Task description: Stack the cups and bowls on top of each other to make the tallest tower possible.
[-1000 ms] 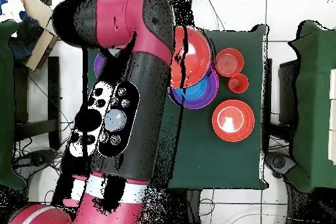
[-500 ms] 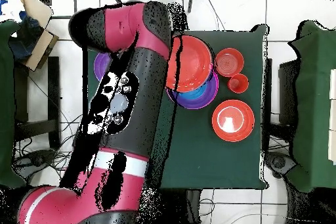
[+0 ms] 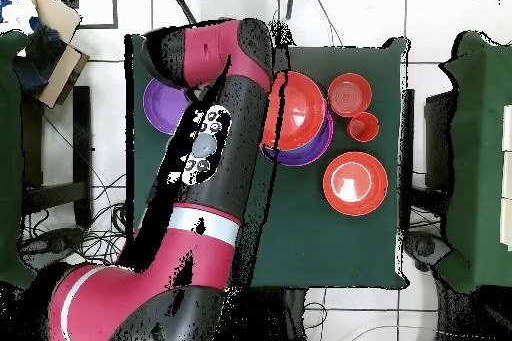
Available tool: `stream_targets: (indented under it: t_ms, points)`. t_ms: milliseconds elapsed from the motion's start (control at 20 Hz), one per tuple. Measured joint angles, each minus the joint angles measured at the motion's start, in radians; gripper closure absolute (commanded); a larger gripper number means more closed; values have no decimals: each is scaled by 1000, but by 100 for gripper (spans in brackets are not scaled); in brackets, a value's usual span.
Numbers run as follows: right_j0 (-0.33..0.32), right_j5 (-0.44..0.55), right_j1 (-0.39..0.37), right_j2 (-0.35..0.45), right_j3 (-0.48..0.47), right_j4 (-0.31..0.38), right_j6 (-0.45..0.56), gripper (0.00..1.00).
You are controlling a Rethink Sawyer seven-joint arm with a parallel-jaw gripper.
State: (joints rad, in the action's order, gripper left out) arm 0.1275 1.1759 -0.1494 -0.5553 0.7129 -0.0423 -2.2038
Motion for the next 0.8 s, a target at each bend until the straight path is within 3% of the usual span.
stream_targets:
  t_ms: [800]
  points:
    - [-1,-57,1,22,65,0,0,100]
